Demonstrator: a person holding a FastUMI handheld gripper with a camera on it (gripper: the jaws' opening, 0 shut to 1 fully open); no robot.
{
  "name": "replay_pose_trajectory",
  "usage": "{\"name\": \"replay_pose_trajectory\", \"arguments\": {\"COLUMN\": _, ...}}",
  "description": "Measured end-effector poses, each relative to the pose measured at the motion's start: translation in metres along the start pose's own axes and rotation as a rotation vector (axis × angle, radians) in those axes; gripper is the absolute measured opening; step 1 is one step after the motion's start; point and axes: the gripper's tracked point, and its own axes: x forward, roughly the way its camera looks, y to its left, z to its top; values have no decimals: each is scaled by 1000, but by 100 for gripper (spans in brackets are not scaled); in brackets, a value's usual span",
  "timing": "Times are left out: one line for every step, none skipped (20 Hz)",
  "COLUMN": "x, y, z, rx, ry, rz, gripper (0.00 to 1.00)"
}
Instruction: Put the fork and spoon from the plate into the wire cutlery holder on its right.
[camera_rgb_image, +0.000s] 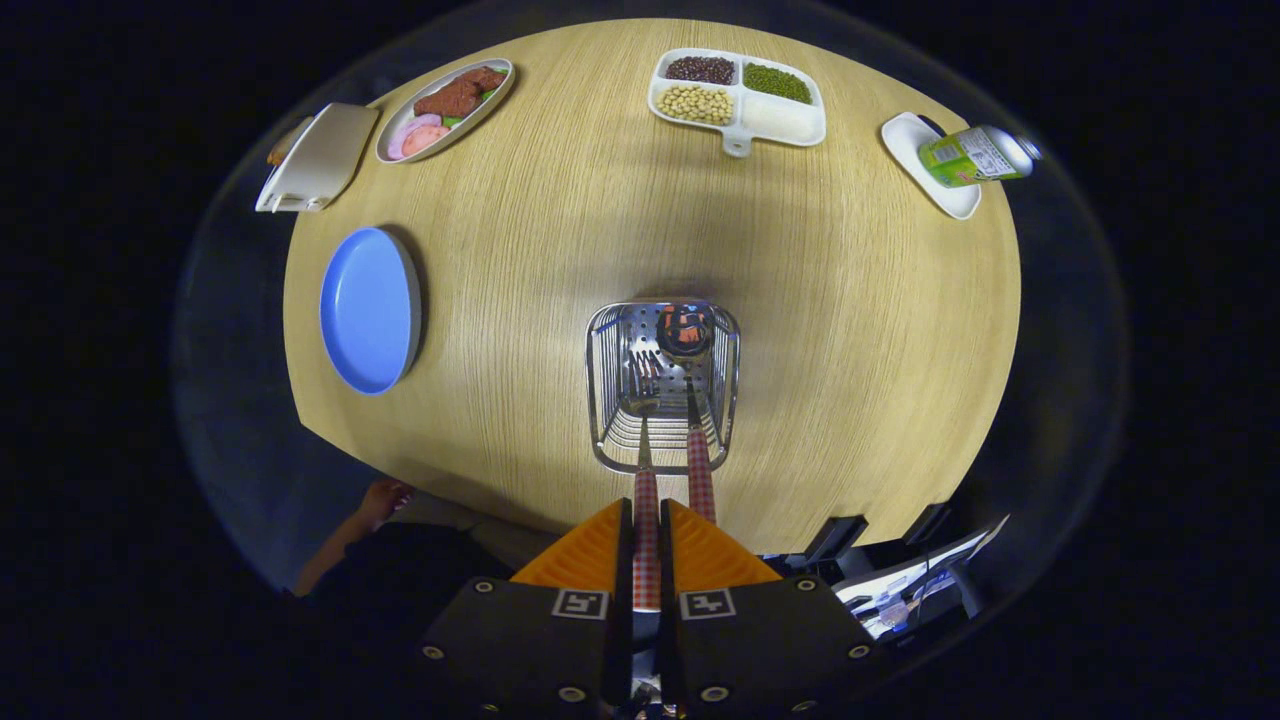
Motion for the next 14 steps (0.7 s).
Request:
{"name": "replay_pose_trajectory", "arguments": {"x": 2, "y": -1, "z": 4, "rx": 14, "ry": -17, "rz": 0, "gripper": 12}}
{"name": "replay_pose_trajectory", "arguments": {"x": 1, "y": -3, "z": 9, "rx": 26, "ry": -34, "rz": 1, "gripper": 12}}
{"name": "replay_pose_trajectory", "arguments": {"x": -2, "y": -1, "z": 13, "rx": 38, "ry": -54, "rz": 10, "gripper": 12}}
{"name": "replay_pose_trajectory", "arguments": {"x": -3, "y": 0, "z": 17, "rx": 50, "ry": -72, "rz": 26, "gripper": 13}}
{"name": "replay_pose_trajectory", "arguments": {"x": -8, "y": 3, "z": 21, "rx": 63, "ry": -94, "rz": 50, "gripper": 13}}
{"name": "replay_pose_trajectory", "arguments": {"x": -11, "y": 6, "z": 26, "rx": 74, "ry": -123, "rz": 68, "gripper": 14}}
{"name": "replay_pose_trajectory", "arguments": {"x": -16, "y": 8, "z": 29, "rx": 81, "ry": -154, "rz": 80, "gripper": 15}}
{"name": "replay_pose_trajectory", "arguments": {"x": -21, "y": 10, "z": 35, "rx": 82, "ry": -190, "rz": 95, "gripper": 19}}
{"name": "replay_pose_trajectory", "arguments": {"x": -28, "y": 13, "z": 39, "rx": 86, "ry": -227, "rz": 107, "gripper": 21}}
{"name": "replay_pose_trajectory", "arguments": {"x": -37, "y": 16, "z": 44, "rx": 85, "ry": -273, "rz": 118, "gripper": 25}}
{"name": "replay_pose_trajectory", "arguments": {"x": -45, "y": 19, "z": 51, "rx": 83, "ry": -323, "rz": 124, "gripper": 30}}
{"name": "replay_pose_trajectory", "arguments": {"x": -53, "y": 19, "z": 55, "rx": 73, "ry": -371, "rz": 122, "gripper": 34}}
{"name": "replay_pose_trajectory", "arguments": {"x": -62, "y": 21, "z": 59, "rx": 67, "ry": -423, "rz": 122, "gripper": 38}}
{"name": "replay_pose_trajectory", "arguments": {"x": -72, "y": 24, "z": 62, "rx": 68, "ry": -476, "rz": 129, "gripper": 45}}
